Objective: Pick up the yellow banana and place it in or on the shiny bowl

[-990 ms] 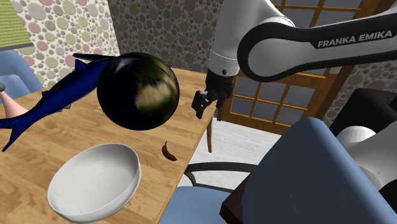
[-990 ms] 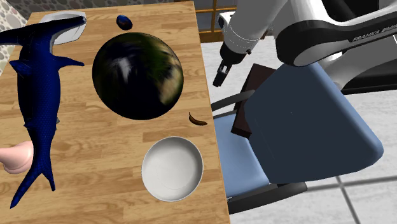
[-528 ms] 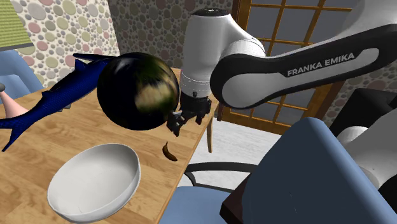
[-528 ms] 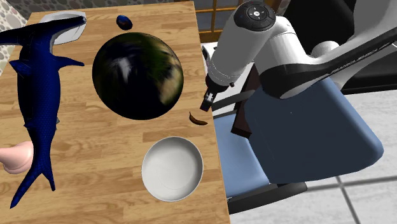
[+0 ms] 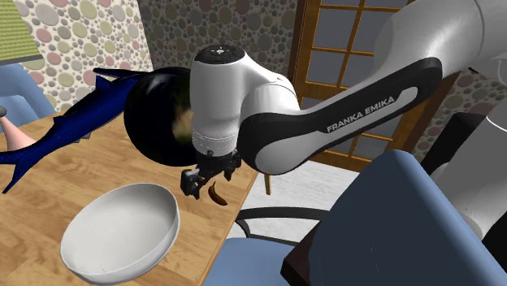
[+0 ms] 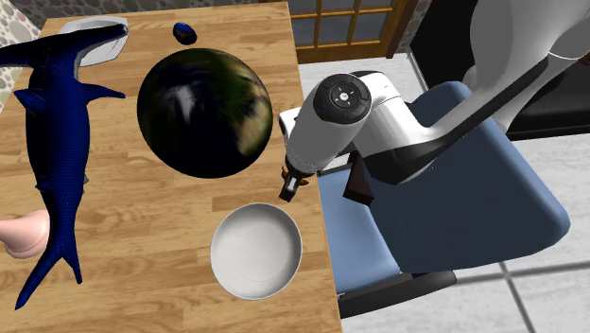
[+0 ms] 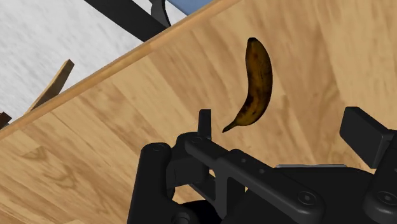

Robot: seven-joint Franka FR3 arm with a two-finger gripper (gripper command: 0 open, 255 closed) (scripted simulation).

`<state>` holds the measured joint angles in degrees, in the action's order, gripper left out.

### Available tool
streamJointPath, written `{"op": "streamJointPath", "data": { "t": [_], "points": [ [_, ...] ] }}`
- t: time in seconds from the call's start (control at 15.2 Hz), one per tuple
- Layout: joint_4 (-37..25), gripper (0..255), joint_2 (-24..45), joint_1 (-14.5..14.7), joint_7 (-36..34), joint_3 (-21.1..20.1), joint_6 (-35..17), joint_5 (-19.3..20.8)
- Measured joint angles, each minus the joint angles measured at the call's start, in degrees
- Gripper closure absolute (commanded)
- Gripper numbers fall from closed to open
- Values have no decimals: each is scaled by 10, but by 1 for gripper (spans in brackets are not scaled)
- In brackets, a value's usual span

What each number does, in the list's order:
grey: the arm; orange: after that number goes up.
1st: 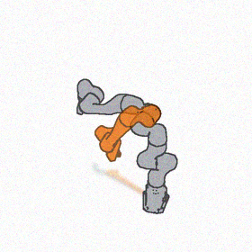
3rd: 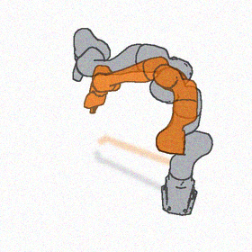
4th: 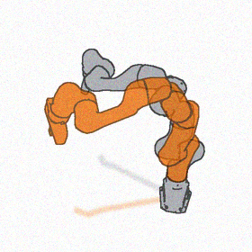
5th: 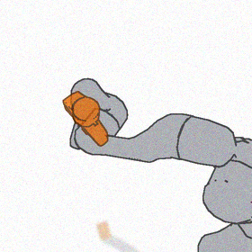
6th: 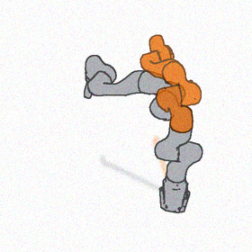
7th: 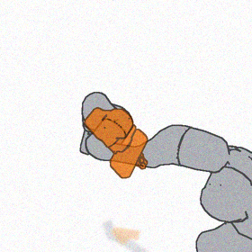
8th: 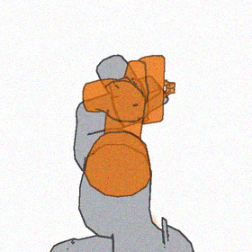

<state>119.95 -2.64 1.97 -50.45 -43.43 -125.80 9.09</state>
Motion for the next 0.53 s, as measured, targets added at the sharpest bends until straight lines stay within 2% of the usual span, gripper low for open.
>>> {"op": "streamJointPath", "data": {
  "t": [0.53],
  "points": [
    [16, 0, 39, 0, -30, -2, -40, 41]
  ]
}}
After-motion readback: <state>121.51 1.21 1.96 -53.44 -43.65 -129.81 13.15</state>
